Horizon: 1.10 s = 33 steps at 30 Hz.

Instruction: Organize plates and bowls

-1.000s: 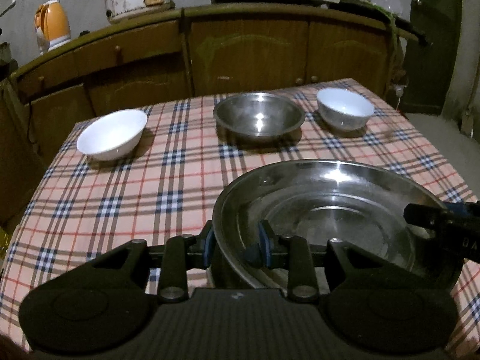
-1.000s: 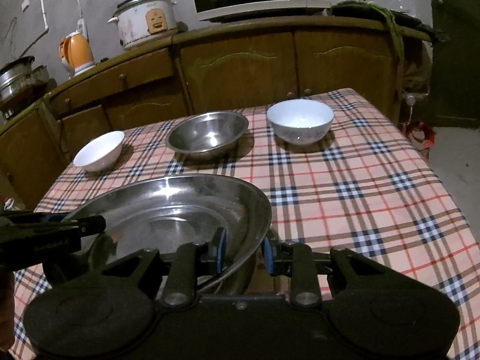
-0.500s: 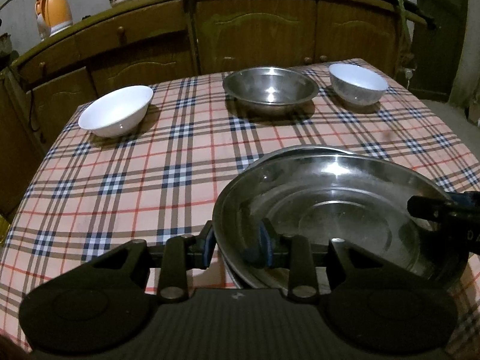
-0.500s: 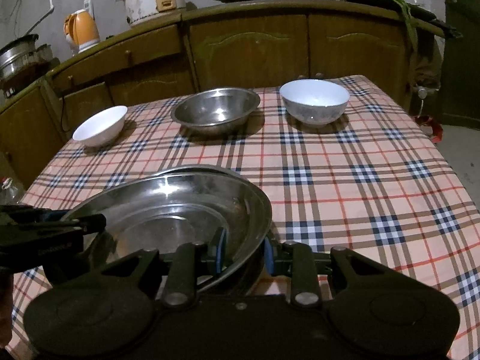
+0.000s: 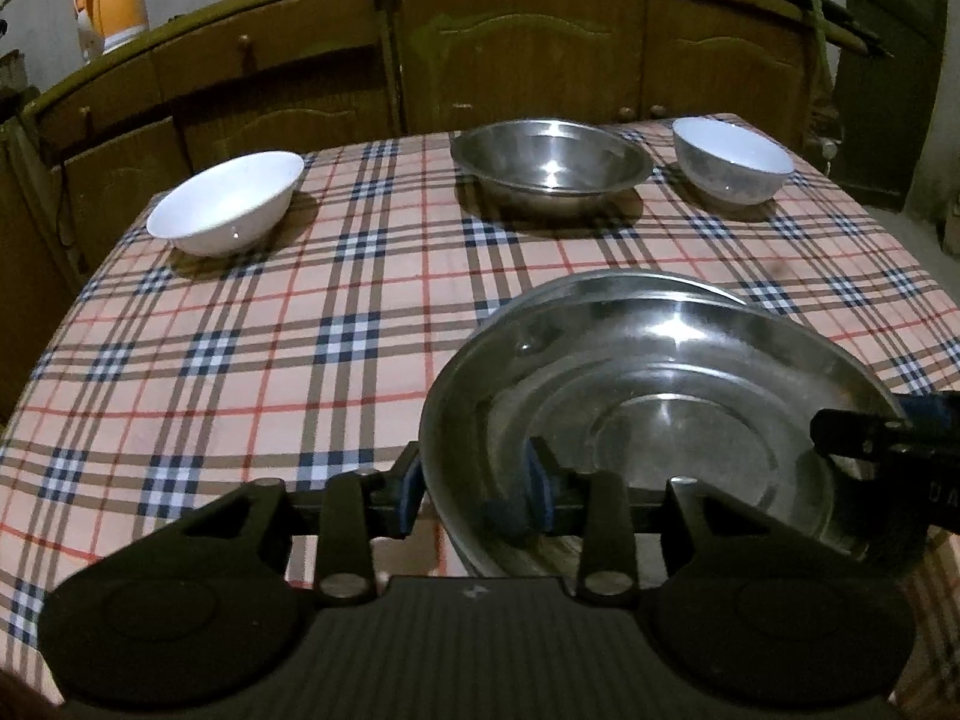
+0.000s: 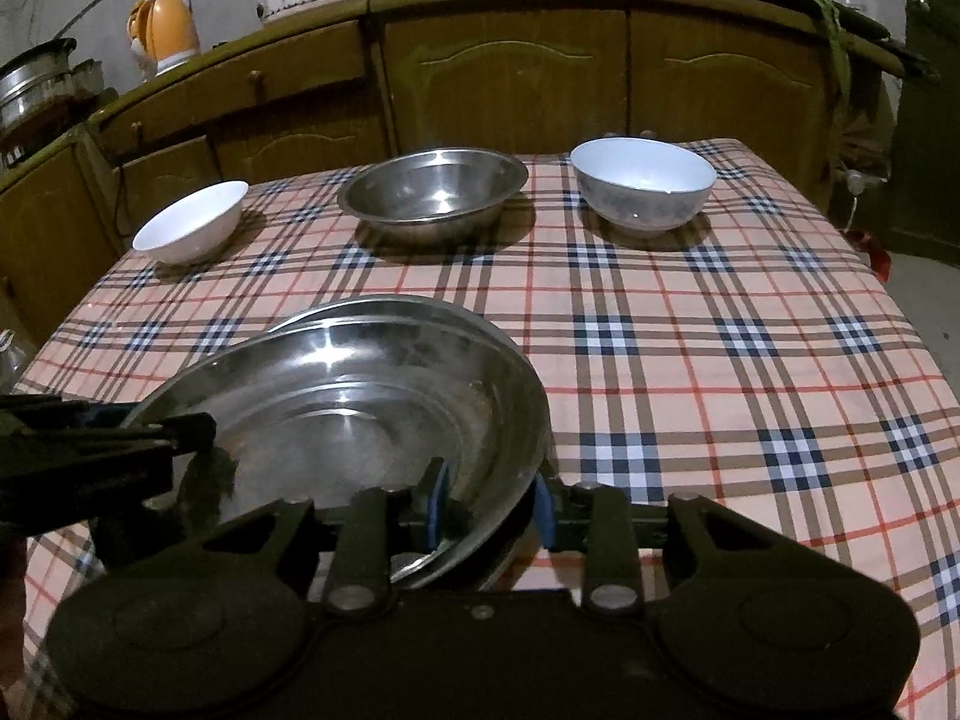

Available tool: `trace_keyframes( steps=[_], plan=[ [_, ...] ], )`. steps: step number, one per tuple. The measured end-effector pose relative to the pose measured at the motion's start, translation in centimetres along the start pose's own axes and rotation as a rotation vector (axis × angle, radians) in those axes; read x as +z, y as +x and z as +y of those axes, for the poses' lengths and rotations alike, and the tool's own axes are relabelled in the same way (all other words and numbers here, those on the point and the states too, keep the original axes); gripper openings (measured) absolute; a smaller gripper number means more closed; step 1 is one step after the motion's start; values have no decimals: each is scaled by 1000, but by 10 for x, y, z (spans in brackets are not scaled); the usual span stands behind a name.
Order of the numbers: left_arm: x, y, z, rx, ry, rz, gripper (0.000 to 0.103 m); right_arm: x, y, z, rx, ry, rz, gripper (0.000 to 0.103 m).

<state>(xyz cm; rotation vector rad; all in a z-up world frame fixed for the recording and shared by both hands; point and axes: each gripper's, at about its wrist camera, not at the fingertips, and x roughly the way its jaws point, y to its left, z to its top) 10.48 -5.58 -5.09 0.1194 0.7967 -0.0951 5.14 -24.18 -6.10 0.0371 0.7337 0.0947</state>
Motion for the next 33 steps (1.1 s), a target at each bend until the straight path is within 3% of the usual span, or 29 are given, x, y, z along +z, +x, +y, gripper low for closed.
trace_keyframes(
  steps=[7, 9, 15, 19, 25, 30, 33],
  plan=[
    [-1, 1, 2, -14, -18, -5, 51, 1, 0, 2, 17, -22, 4, 59],
    [-1, -1, 4, -9, -24, -15, 57, 1, -2, 3, -6, -27, -9, 78],
    [1, -5, 5, -16, -37, -20, 59, 4, -16, -4, -6, -28, -49, 79],
    [1, -7, 4, -23, -26, -25, 65, 4, -31, -7, 83, -18, -51, 79],
    [2, -7, 10, -11, -49, -20, 66, -17, -57, 12, 243, -179, -14, 79],
    [2, -8, 12, -11, -55, -20, 66, -30, -62, 31, 266, -325, 13, 79],
    [2, -8, 13, -11, -59, -20, 67, -33, -53, 35, 229, -344, 44, 79]
  ],
)
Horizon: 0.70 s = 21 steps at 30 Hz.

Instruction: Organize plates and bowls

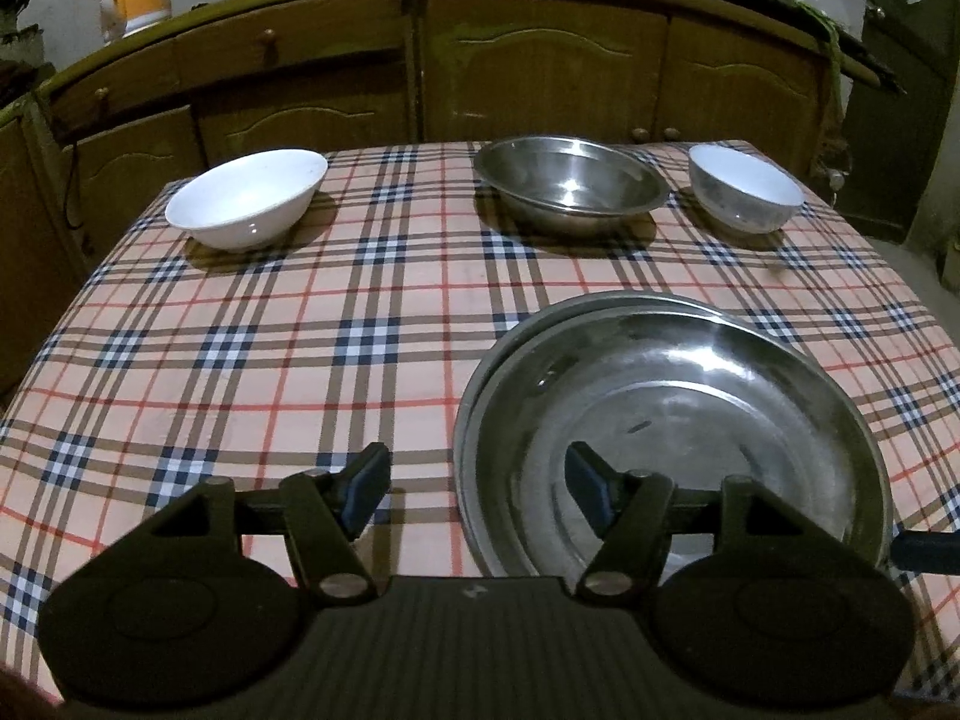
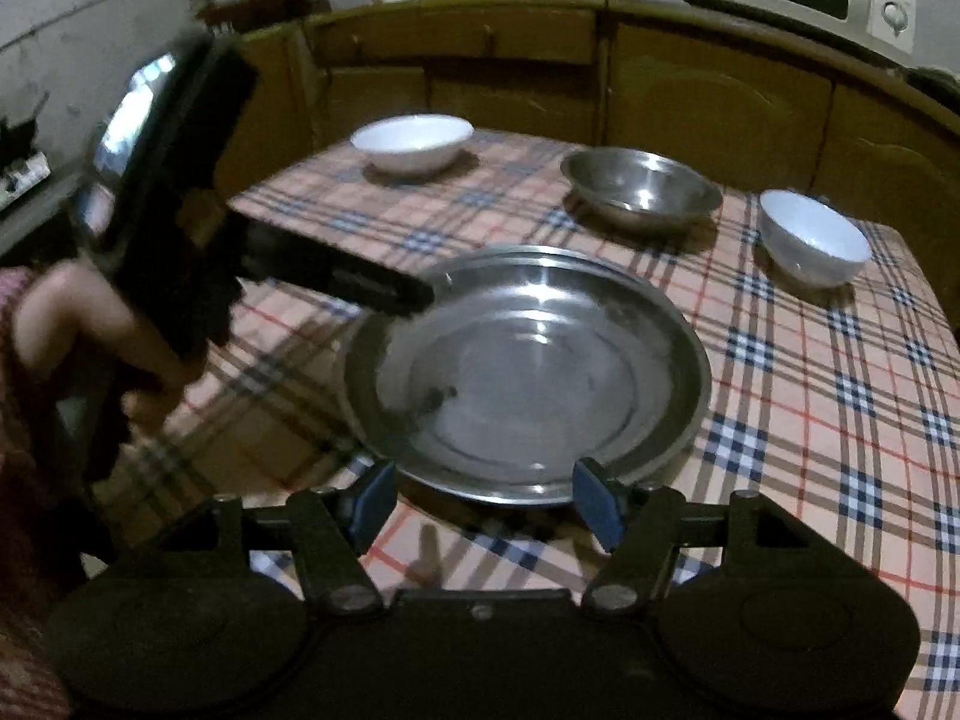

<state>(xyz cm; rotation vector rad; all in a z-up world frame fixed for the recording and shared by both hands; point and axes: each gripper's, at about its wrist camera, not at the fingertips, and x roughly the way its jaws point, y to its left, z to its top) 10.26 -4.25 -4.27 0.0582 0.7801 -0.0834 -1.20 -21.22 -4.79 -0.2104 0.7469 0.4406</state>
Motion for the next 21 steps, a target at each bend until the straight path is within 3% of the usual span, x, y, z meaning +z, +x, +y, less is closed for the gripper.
trace_keyframes(
  steps=[6, 10, 16, 21],
  plan=[
    [0, 1, -2, -2, 9, 5, 68, -1, 21, -3, -115, 2, 22, 80],
    [1, 1, -1, 2, 2, 4, 72, -3, 15, -9, -102, 14, -2, 80],
    [0, 3, -2, -5, 1, 17, 72, 6, -2, -31, -118, 158, -99, 81],
    [0, 6, -2, -8, 0, 32, 73, 5, -7, -45, -200, 229, -201, 89]
  ],
)
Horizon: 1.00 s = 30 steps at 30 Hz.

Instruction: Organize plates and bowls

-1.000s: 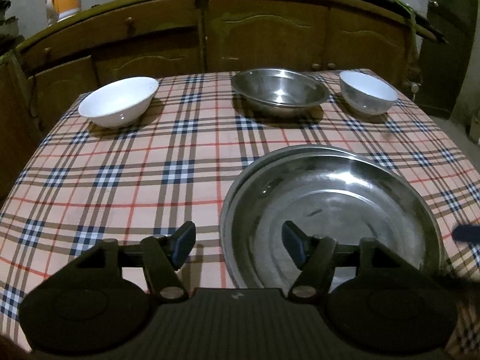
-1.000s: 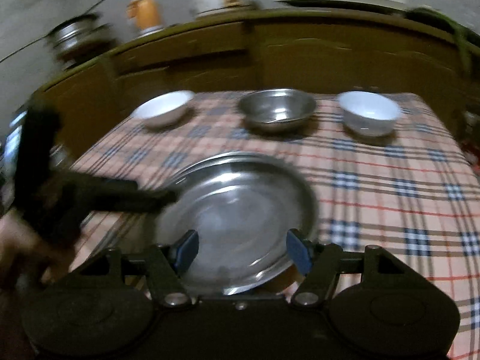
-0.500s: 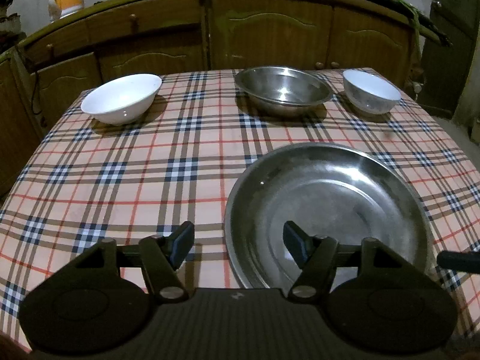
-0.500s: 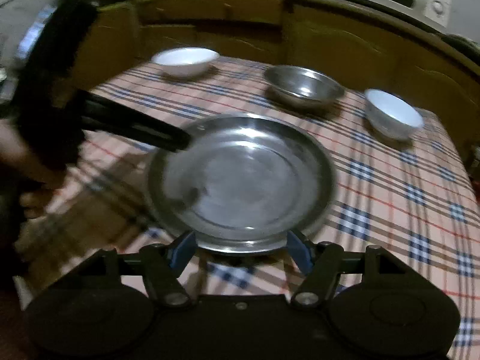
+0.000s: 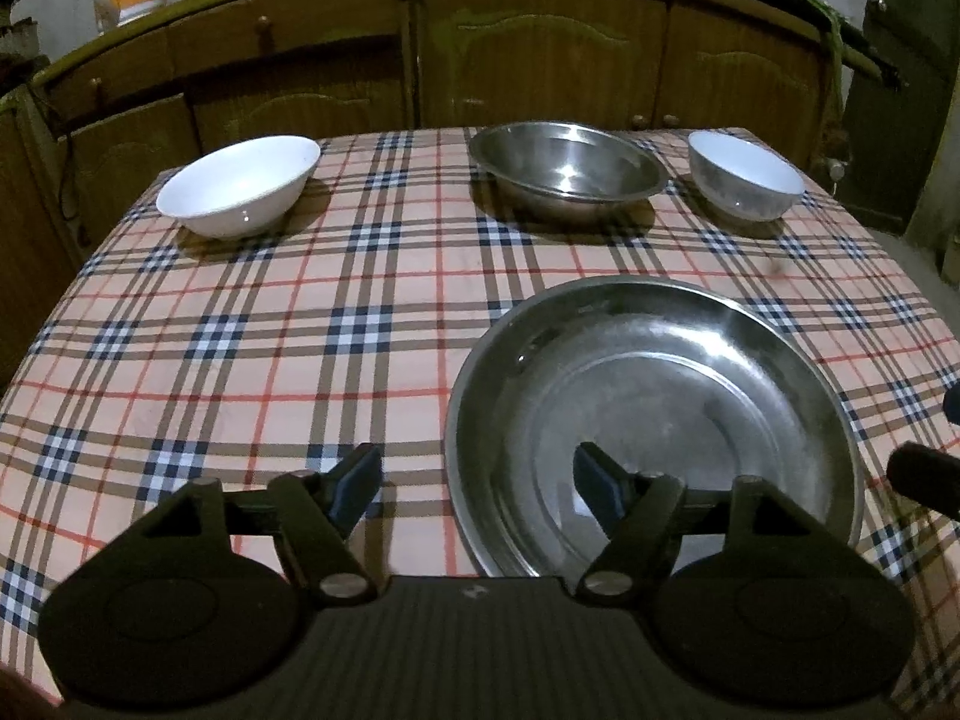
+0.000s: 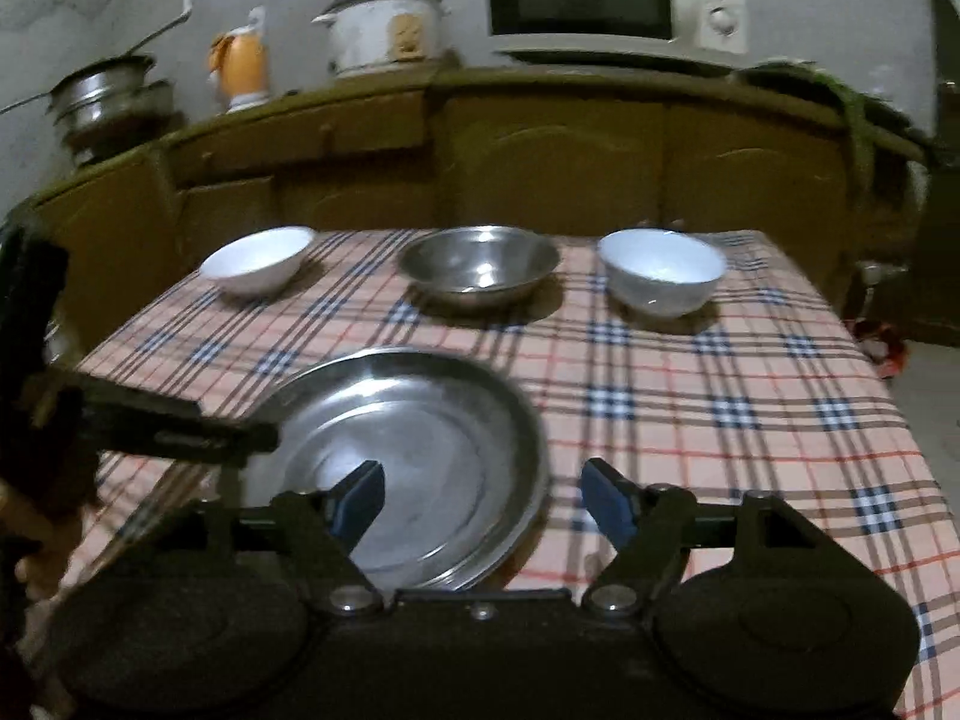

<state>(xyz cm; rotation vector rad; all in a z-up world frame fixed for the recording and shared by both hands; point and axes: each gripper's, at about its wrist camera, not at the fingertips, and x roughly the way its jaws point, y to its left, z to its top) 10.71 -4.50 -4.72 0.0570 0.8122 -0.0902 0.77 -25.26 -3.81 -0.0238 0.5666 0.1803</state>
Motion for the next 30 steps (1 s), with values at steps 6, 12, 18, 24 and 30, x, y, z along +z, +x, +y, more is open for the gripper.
trace_keyframes(
  steps=[6, 12, 18, 24, 30],
  plan=[
    [-1, 6, 1, 2, 1, 25, 77, -8, 18, -9, -47, 32, 63, 90],
    [0, 15, 5, 3, -10, 56, 77, -11, 34, -23, -20, 142, 122, 90],
    [2, 26, 4, -2, 3, 72, 76, -14, 53, -34, 6, 228, 153, 88],
    [2, 35, -1, -24, 26, 83, 75, -17, 69, -37, 10, 244, 168, 84],
    [5, 39, -2, -50, 26, 73, 69, -13, 79, -36, 11, 229, 148, 80]
  ],
)
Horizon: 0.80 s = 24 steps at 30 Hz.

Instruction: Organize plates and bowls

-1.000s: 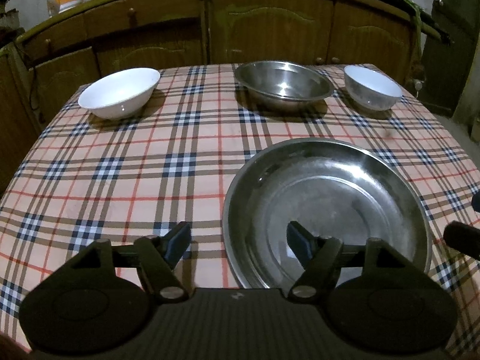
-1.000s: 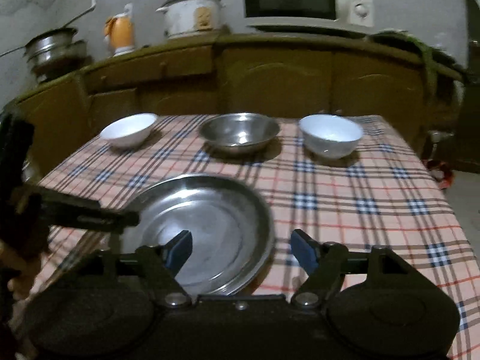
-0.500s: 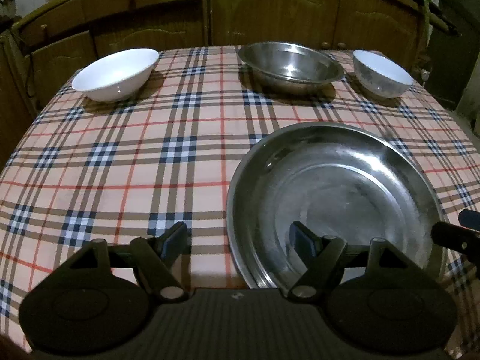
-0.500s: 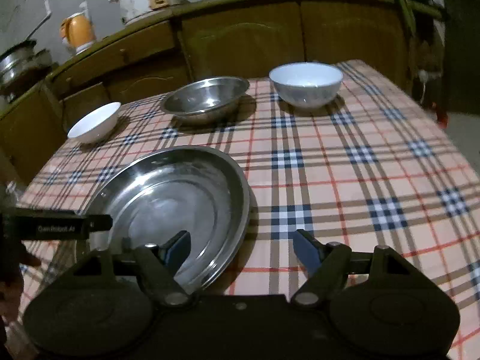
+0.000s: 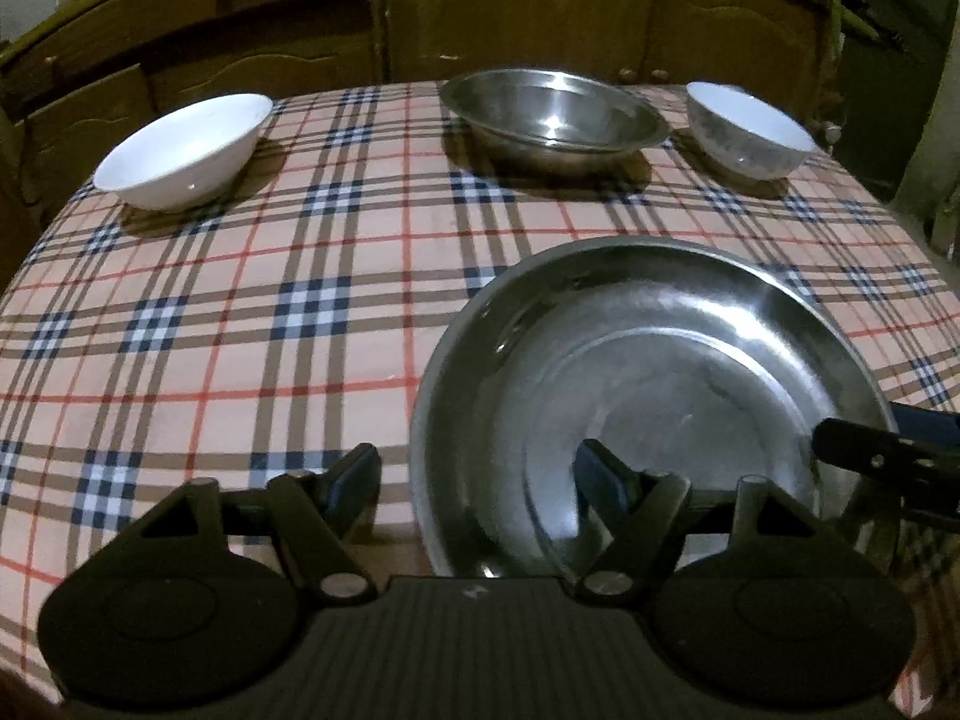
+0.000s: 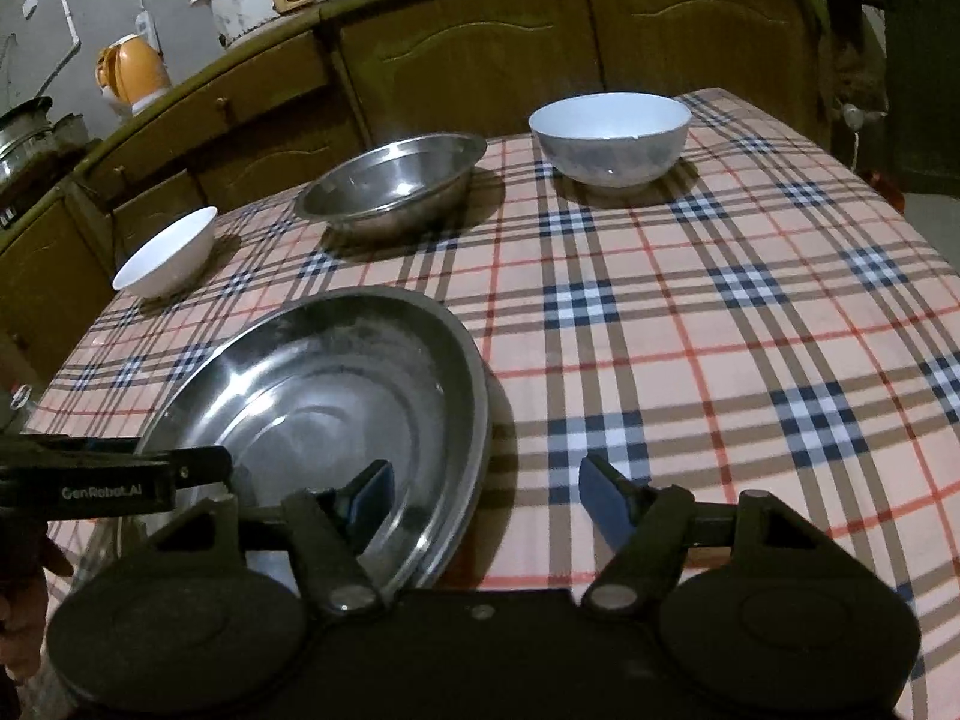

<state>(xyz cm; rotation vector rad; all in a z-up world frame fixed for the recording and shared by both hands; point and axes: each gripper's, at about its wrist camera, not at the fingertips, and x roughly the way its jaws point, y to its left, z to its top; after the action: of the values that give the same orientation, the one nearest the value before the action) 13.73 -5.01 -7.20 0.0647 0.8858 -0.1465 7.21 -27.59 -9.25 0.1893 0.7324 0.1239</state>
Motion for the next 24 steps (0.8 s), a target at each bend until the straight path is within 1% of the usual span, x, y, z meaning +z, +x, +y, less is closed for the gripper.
trace_keyframes(
  steps=[1, 2, 3, 4, 5, 6, 7, 10, 11, 16, 20, 24],
  plan=[
    [0, 0, -1, -9, 5, -5, 64, 0, 0, 1, 3, 0, -4, 75],
    [0, 0, -3, -15, 12, -10, 63, 0, 1, 2, 13, -4, -4, 62],
    [0, 0, -5, -17, 19, -15, 62, 1, 2, 4, 12, -15, -5, 57],
    [0, -1, -5, -15, 21, -17, 62, 1, 3, 5, 18, -27, -5, 55],
    [0, 0, -5, -16, 17, -17, 62, 0, 4, 6, 22, -32, -5, 50],
    [0, 0, -5, -18, 13, -18, 61, 0, 4, 8, 32, -31, -4, 42],
    [-1, 0, -5, -18, 10, -17, 61, 0, 5, 9, 41, -33, -2, 40],
    [-1, 0, -5, -15, 3, -25, 59, 0, 5, 12, 28, -32, -9, 39],
    [-2, -1, -6, -11, 3, -28, 58, -1, 5, 12, 24, -28, -10, 36],
    [-1, -3, -6, -8, -4, -31, 49, -1, 1, 10, 14, -19, -15, 36],
    [2, -10, -10, -13, -3, -47, 48, 2, -8, 10, -4, -31, -37, 35],
    [7, -21, -15, -10, 5, -83, 47, 8, -21, 10, -6, -39, -69, 35]
  ],
)
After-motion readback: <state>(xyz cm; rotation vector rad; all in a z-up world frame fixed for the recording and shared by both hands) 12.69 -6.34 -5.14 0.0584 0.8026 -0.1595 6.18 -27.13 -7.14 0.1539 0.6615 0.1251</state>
